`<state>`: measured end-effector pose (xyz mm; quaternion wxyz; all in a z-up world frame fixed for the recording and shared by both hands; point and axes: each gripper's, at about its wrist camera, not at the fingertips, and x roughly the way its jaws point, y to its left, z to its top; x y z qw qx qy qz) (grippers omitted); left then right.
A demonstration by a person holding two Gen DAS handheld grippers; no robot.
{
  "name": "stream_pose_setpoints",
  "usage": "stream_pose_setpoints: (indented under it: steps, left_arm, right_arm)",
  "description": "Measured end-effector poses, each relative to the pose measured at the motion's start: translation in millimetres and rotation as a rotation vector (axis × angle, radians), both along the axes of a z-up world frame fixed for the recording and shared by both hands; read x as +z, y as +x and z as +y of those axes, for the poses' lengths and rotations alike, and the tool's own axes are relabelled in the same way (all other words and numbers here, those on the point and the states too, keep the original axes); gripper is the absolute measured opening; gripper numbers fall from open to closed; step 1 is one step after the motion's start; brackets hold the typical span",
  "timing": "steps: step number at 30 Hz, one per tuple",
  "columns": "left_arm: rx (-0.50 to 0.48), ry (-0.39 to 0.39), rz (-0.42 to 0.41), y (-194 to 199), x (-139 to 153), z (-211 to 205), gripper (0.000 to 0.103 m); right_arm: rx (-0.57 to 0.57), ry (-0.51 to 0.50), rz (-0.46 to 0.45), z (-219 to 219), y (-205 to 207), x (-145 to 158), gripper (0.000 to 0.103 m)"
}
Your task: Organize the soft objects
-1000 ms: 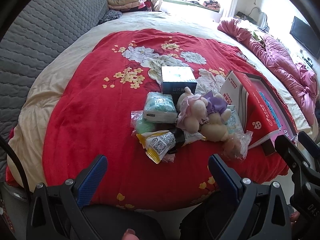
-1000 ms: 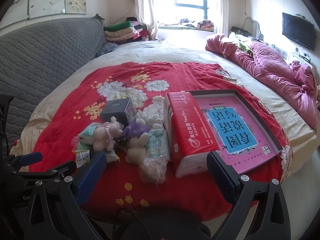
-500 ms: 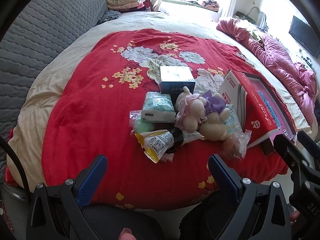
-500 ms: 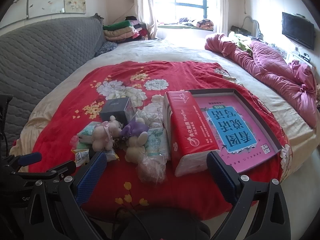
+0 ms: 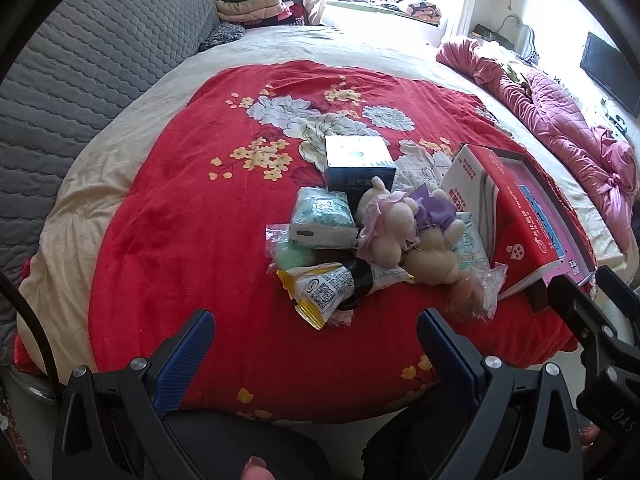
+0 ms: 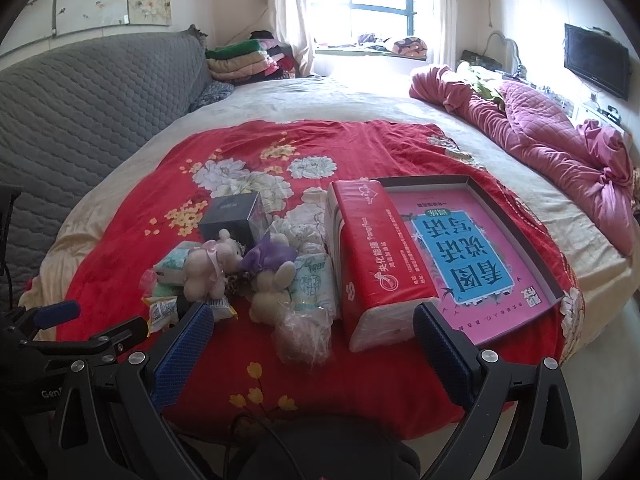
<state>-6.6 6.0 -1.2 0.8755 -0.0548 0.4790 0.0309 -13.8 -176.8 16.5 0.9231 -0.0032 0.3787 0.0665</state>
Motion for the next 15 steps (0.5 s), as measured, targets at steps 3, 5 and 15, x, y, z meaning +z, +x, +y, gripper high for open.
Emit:
stream_pose_setpoints:
  steps: [3,5,15]
  left_arm:
    - [0.003,-0.002,0.006,1.6,-2.2,2.1,0.101]
    - [0.016,-0.005,0.006,2.8,-3.5,6.3,0.101]
    - [0.071,-0.078,0.051,7.0,-19.8,40.7,0.101]
  right_arm:
    - [0.001,-0.003,0.005,0.8,0.4,-1.8,0.1]
    - [0.002,-0.002,0.009,1.2,1.0,-2.5,0.1]
    - [0.012,-0.006,0.054,5.3,6.2,-15.2,0.1]
